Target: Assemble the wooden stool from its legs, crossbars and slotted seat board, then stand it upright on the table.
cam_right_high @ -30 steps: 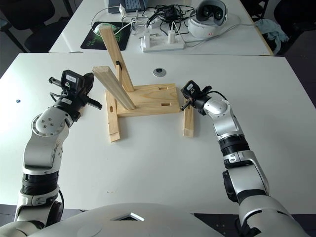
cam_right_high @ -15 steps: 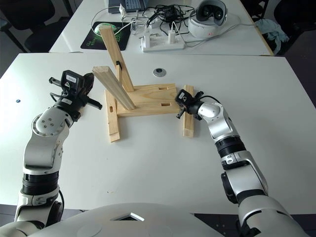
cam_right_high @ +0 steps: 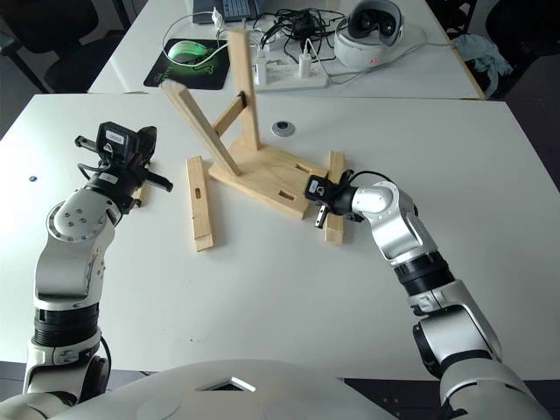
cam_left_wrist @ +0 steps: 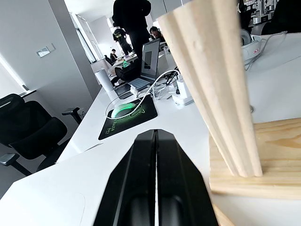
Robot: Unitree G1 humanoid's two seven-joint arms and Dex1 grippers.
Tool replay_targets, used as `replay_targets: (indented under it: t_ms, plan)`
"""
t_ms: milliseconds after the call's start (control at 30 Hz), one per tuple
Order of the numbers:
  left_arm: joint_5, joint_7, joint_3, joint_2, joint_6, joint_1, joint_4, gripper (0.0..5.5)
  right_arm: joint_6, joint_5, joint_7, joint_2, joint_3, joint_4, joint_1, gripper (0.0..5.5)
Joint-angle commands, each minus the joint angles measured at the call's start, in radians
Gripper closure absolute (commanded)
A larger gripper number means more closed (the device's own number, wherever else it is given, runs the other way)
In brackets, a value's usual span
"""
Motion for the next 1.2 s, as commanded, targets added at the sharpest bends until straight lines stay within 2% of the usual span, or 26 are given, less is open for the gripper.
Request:
replay_targets:
  t_ms: [33, 267, 600, 833, 867, 1000, 1200]
  plan:
    - [0.006, -0.010, 0.013, 0.020, -0.007, 0.000, 0.012, 5.50, 0.137, 0.037, 0.053, 0.013, 0.057, -0.135, 0.096, 5.49]
    - [0.003, -0.026, 0.010, 0.033, -0.014, -0.023, 0.032, 5.50, 0.230, 0.053, 0.007, 0.051, 0.098, -0.241, 0.129, 5.49]
    - [0.001, -0.038, 0.007, 0.037, -0.016, -0.032, 0.045, 5.50, 0.232, 0.054, -0.035, 0.052, 0.104, -0.258, 0.138, 5.49]
    - [-0.034, -0.032, 0.029, 0.008, 0.000, -0.039, 0.075, 5.50, 0.201, 0.130, -0.119, 0.147, 0.004, -0.334, 0.104, 5.49]
    - [-0.037, -0.030, 0.035, 0.010, -0.003, -0.042, 0.081, 5.50, 0.208, 0.144, -0.130, 0.158, -0.017, -0.349, 0.095, 5.30]
    - [-0.037, -0.032, 0.065, 0.033, -0.029, -0.051, 0.129, 4.90, 0.235, 0.175, -0.155, 0.161, -0.079, -0.403, 0.067, 4.78]
    - [-0.075, -0.020, 0.175, 0.062, 0.001, -0.088, 0.364, 4.01, 0.328, 0.267, -0.244, 0.212, -0.228, -0.465, 0.093, 3.85]
